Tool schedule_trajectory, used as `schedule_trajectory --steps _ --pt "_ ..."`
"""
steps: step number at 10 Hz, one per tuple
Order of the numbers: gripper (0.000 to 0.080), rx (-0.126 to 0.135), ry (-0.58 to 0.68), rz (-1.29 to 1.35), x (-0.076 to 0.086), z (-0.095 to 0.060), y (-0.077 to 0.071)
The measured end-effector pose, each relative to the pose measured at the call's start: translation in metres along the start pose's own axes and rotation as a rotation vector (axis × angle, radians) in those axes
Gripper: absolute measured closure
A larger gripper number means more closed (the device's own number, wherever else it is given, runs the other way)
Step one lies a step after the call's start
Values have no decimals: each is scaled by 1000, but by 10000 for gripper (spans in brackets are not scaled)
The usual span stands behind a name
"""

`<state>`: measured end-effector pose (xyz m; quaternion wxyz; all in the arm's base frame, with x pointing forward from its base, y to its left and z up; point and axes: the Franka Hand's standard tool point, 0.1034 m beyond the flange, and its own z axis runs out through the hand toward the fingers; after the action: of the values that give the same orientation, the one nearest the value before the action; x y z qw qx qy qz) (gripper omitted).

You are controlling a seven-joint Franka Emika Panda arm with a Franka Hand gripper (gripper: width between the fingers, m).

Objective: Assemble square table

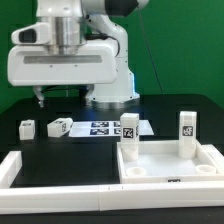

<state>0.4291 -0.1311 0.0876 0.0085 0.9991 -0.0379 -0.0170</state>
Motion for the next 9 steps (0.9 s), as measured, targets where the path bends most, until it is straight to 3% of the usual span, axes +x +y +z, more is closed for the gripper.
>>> schedule_trajectory --steps 1,6,7,9 --pt "150 5 1 53 -7 6 5" --pt "150 21 -33 157 -10 8 0" --pt "150 39 -74 138 -26 15 9" --pt "150 103 -296 177 -67 26 21"
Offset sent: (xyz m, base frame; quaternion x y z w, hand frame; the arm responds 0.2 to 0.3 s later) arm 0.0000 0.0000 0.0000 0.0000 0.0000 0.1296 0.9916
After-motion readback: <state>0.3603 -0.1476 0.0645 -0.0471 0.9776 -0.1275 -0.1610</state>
